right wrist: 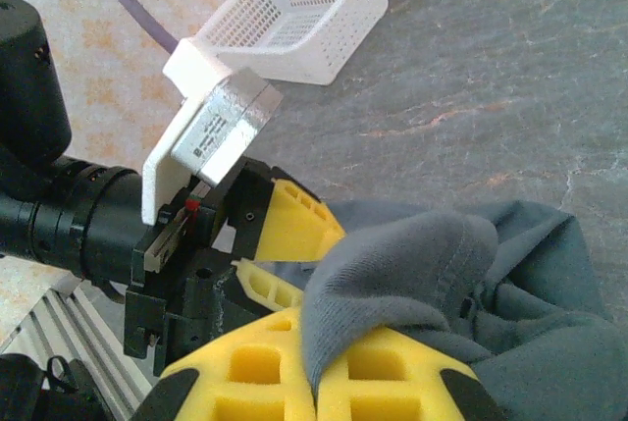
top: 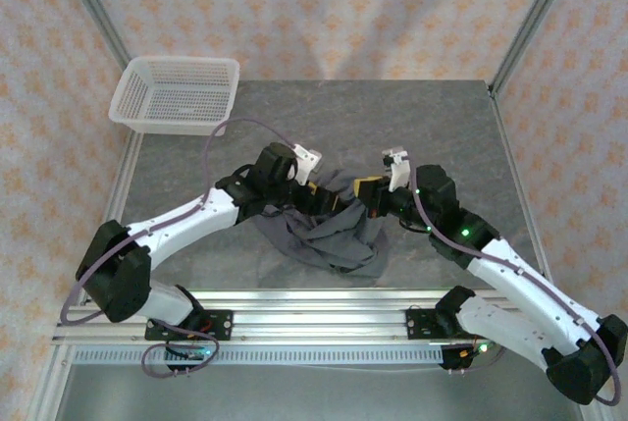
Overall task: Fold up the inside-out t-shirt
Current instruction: Turn the T-shirt inside out at the center of the table.
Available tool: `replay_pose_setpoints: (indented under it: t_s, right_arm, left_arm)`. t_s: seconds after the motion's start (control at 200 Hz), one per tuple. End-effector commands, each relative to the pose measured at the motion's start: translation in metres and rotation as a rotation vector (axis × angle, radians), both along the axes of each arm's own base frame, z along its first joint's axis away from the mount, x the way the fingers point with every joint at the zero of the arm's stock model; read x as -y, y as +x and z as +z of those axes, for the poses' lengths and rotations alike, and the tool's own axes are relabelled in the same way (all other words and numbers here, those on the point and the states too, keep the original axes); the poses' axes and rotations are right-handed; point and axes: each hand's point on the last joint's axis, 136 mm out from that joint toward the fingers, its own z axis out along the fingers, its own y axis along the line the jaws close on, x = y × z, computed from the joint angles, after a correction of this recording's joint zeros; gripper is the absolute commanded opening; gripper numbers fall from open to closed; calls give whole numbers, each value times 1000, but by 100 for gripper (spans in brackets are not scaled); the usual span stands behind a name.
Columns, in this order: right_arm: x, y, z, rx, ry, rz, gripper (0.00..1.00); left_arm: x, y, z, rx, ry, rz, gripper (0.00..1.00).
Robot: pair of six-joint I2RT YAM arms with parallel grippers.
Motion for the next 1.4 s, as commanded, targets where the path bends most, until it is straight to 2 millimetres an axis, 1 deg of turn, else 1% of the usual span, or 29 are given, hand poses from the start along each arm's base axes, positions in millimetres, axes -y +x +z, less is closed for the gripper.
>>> replay_pose_setpoints:
  t_s: [0.0,0.075,0.11,0.13,0.15,0.195,0.205,0.21,0.255,0.29,0.335,0.415,0.465,0.52,0.601,0.651,0.696,0.786,0.866,0.901,0.946,1.001,1.061,1.071,1.171,1.236,1.286,1.321,1.396]
  right_arm:
    - [-4,1,16,24,32,17,0]
    - [-3,2,14,17,27,7,0]
    - [-2,3,13,14,27,-1,0]
    - [-1,4,12,14,24,-8,0]
    - [0,4,11,12,20,-15,0]
    - [4,6,9,12,9,-40,0]
    - [5,7,8,12,7,-47,0]
    - [5,7,8,12,4,-49,0]
    - [12,10,5,14,-13,-88,0]
    - [20,14,1,17,-34,-138,0]
    - [36,22,-9,15,-71,-233,0]
    - [61,31,-40,-2,-180,-364,6]
    - [66,33,-65,-30,-257,-378,11]
    - [66,33,-90,-83,-310,-377,12]
    - [55,31,-108,-144,-305,-326,16]
    - [47,30,-109,-153,-273,-302,20]
    - [43,31,-102,-148,-237,-295,25]
    - [33,27,-73,-114,-132,-263,36]
    - [13,15,-49,-49,-31,-156,43]
    - [4,9,-46,-31,-6,-114,48]
    - [-7,3,-50,-30,1,-65,54]
    - [-18,0,-71,-66,-18,-42,55]
    - [-22,3,-103,-132,-49,-66,55]
    - [-22,5,-112,-147,-58,-77,54]
    - [-17,9,-165,-228,-113,-137,51]
    - [-12,9,-191,-280,-163,-169,47]
    - [-6,9,-201,-305,-199,-198,44]
    - [4,11,-207,-316,-235,-245,41]
    - [25,15,-205,-304,-284,-354,38]
  left_arm:
    - [22,11,21,55,-91,-33,76]
    - [23,20,17,61,-84,-6,75]
    - [23,24,16,65,-74,7,70]
    - [22,26,14,67,-65,18,62]
    - [21,28,14,69,-54,32,47]
    - [16,33,13,70,-28,67,8]
    - [15,34,14,69,-23,74,1]
    - [14,35,14,68,-21,77,0]
    - [12,34,21,56,-31,93,0]
    - [12,32,34,49,-77,98,0]
    - [10,29,57,42,-141,110,0]
    - [-2,24,102,58,-178,156,0]
    - [-14,20,128,67,-163,194,0]
    - [-23,15,153,83,-157,218,0]
    - [-28,7,185,109,-179,214,0]
    - [-31,4,200,120,-185,212,0]
    - [-33,3,213,134,-189,217,0]
    - [-43,5,233,179,-181,258,0]
    - [-54,7,250,218,-174,304,0]
    - [-56,6,258,231,-179,310,0]
    - [-55,4,270,249,-204,301,0]
    - [-54,3,286,275,-242,298,0]
    - [-59,7,305,314,-272,332,0]
    - [-60,7,309,322,-274,340,0]
    - [-72,13,347,388,-300,407,0]
    - [-77,13,375,427,-321,426,0]
    - [-81,12,394,456,-330,440,0]
    - [-85,11,406,473,-335,451,0]
    - [-90,7,425,504,-354,457,0]
